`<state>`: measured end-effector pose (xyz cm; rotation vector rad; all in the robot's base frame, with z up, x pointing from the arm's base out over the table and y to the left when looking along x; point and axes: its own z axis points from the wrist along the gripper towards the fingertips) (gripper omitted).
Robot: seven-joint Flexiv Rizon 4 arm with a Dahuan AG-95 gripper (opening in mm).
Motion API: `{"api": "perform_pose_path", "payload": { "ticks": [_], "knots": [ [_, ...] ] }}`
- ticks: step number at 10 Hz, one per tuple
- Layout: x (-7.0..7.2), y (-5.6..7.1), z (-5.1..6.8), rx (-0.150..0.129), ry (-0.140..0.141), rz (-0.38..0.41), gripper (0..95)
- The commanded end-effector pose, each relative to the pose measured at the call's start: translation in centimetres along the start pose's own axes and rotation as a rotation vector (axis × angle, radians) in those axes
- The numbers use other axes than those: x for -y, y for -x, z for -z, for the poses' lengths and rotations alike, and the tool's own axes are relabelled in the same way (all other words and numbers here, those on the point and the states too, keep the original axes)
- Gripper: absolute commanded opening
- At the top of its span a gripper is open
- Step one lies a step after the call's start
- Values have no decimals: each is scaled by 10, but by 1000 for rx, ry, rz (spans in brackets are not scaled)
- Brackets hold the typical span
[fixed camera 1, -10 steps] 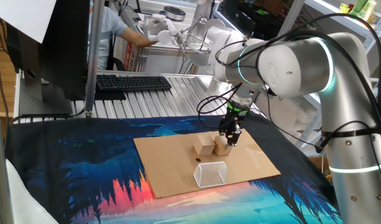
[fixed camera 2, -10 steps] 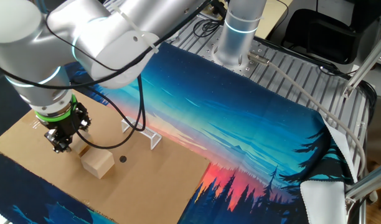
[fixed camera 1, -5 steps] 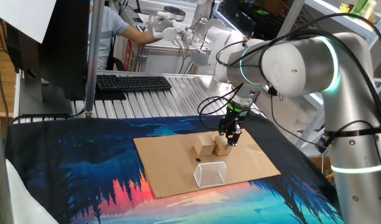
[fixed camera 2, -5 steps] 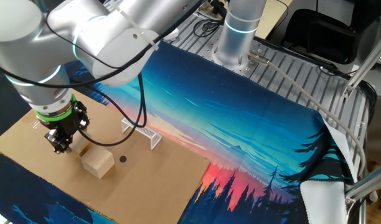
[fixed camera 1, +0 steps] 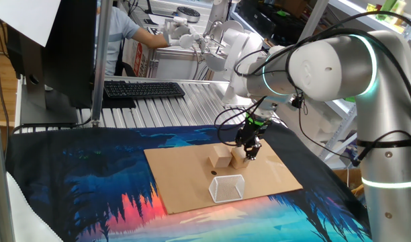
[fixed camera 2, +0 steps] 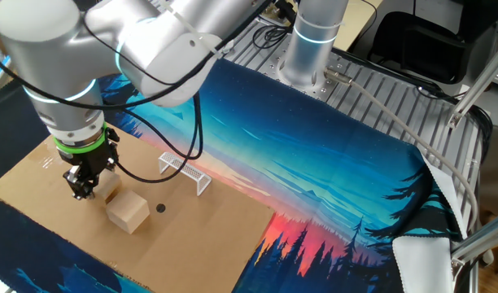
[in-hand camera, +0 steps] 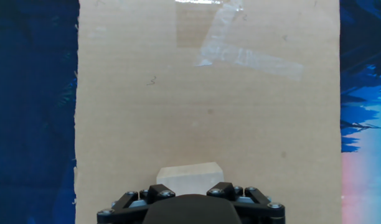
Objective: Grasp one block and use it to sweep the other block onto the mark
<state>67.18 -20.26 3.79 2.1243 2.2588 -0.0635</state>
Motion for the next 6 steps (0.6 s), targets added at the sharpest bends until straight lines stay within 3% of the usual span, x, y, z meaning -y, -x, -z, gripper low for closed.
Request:
{"api": "perform_pose_path", "payload": {
  "ticks": [1,6],
  "knots": [
    [-2,0,-1,-23,-10,-15,0],
    [-6,-10,1,-28,-16,-37,0]
  ]
}}
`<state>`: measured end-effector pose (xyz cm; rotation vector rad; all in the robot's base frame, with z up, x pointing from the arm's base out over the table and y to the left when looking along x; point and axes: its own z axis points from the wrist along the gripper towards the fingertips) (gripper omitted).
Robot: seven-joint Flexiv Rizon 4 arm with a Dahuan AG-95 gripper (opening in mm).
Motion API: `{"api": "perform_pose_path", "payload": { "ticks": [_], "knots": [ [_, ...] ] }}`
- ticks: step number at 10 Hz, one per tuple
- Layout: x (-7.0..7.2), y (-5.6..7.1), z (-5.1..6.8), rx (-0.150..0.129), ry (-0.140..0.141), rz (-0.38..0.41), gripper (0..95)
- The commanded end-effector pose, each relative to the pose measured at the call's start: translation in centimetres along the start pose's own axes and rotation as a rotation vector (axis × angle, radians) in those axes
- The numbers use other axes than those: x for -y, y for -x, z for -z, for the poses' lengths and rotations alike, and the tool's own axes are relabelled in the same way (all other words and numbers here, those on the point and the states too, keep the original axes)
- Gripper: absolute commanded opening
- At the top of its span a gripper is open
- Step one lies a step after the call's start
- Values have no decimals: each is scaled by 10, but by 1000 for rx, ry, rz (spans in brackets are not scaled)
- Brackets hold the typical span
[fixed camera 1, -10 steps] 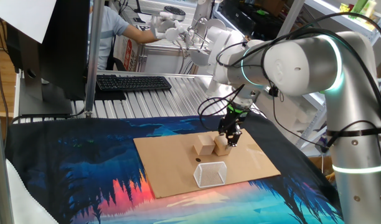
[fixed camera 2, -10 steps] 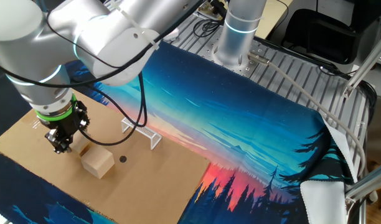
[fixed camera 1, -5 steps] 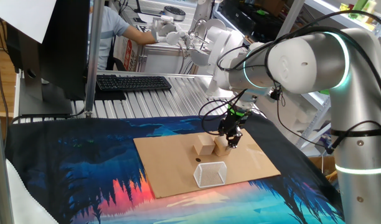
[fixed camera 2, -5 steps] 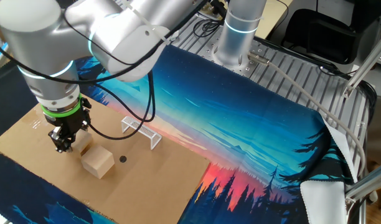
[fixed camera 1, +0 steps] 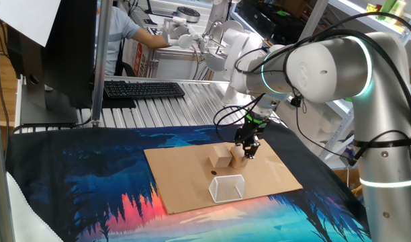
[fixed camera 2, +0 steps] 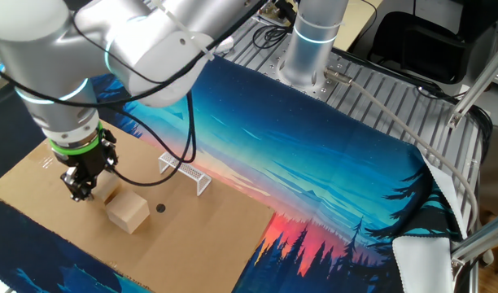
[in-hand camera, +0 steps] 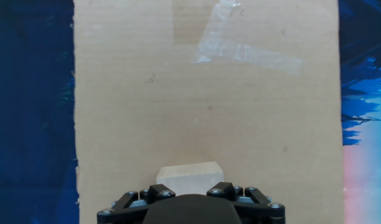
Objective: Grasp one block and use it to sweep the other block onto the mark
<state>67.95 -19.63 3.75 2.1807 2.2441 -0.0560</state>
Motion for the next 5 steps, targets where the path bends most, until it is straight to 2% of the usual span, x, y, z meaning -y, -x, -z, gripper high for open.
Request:
{"api": "perform_pose_path", "payload": {
  "ticks": [1,5],
  "knots": [
    [0,-8,2,0,1,-10,0],
    [-5,-22,7,6,-3,-36,0]
  ]
}}
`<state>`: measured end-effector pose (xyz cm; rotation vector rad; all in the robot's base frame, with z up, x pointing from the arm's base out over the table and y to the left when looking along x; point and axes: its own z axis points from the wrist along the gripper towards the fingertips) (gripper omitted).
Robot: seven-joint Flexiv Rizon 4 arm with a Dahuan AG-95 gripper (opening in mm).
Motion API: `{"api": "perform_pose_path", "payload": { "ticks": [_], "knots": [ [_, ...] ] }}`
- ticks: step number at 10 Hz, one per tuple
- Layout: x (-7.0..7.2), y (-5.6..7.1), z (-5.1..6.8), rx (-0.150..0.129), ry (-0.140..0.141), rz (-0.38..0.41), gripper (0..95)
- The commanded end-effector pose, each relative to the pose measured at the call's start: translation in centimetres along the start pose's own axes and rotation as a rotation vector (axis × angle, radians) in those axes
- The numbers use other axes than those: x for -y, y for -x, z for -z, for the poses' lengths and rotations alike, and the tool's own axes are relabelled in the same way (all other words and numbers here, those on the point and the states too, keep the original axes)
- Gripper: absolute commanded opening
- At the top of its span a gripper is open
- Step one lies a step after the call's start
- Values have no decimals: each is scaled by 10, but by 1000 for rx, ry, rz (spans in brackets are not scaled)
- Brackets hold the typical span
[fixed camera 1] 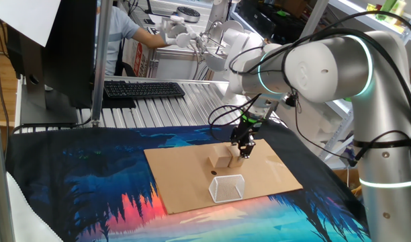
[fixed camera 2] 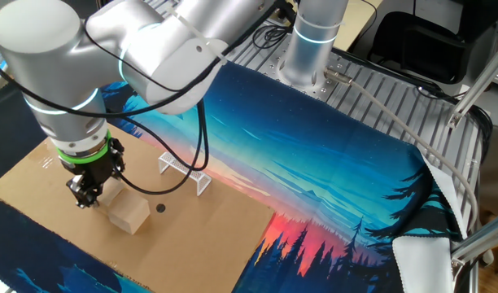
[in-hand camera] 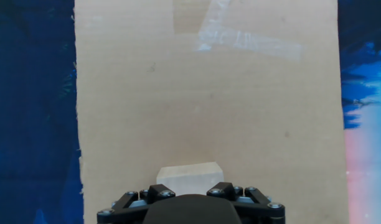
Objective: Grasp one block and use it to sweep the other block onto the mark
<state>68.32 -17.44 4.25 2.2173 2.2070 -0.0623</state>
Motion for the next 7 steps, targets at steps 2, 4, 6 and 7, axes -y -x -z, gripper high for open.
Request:
{"api": "perform_pose_path", "payload": {
  "ticks": [2,4,6,7],
  "knots": [
    [-1,-3,2,2,-1,-5,0],
    [-1,-5,2,0,-1,-8,0],
    [-2,-9,3,3,-1,-15,0],
    [-3,-12,4,3,-3,-17,0]
  ]
}}
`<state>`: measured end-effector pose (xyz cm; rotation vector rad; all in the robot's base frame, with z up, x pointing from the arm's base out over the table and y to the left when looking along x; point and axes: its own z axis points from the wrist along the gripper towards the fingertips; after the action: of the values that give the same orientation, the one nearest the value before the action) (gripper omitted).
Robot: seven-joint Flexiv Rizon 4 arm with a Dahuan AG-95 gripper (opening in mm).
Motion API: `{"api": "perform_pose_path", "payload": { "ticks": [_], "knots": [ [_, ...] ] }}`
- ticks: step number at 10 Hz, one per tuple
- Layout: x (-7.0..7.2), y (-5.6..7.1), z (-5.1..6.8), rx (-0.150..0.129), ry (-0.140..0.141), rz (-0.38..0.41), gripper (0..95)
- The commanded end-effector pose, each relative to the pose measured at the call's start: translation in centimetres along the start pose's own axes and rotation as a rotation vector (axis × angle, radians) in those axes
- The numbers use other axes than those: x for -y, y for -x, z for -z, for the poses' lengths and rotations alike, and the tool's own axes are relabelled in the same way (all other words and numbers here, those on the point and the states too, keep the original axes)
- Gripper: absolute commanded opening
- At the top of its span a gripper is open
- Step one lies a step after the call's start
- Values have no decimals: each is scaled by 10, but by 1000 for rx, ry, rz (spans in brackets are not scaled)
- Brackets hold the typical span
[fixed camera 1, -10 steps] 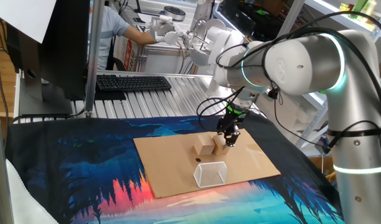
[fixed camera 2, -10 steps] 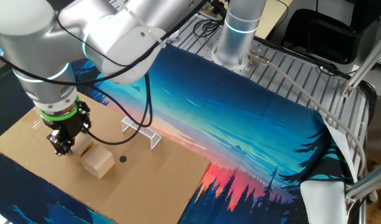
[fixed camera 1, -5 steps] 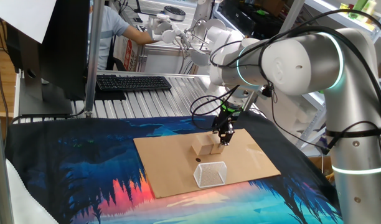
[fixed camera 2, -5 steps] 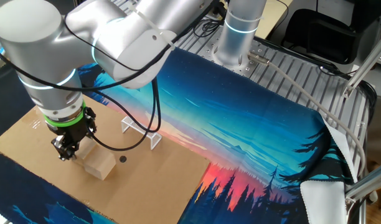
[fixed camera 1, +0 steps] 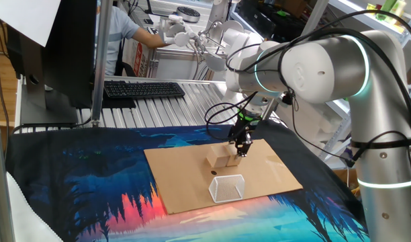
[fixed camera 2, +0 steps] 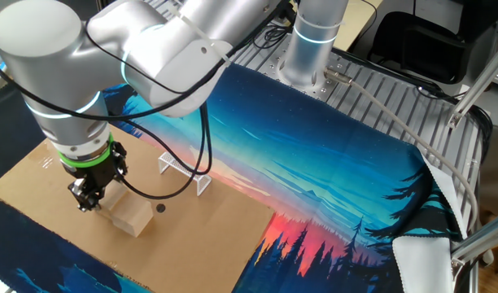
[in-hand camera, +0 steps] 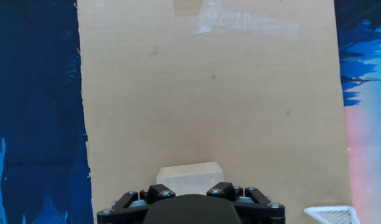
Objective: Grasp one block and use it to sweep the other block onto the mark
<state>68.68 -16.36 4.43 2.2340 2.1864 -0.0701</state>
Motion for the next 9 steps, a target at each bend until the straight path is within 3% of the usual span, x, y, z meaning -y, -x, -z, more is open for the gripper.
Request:
{"api": "perform_pose_path", "payload": {
  "ticks": [1,9],
  "knots": [
    [1,-3,3,-2,-1,-1,0],
    [3,-18,2,15,0,-20,0]
  ]
}}
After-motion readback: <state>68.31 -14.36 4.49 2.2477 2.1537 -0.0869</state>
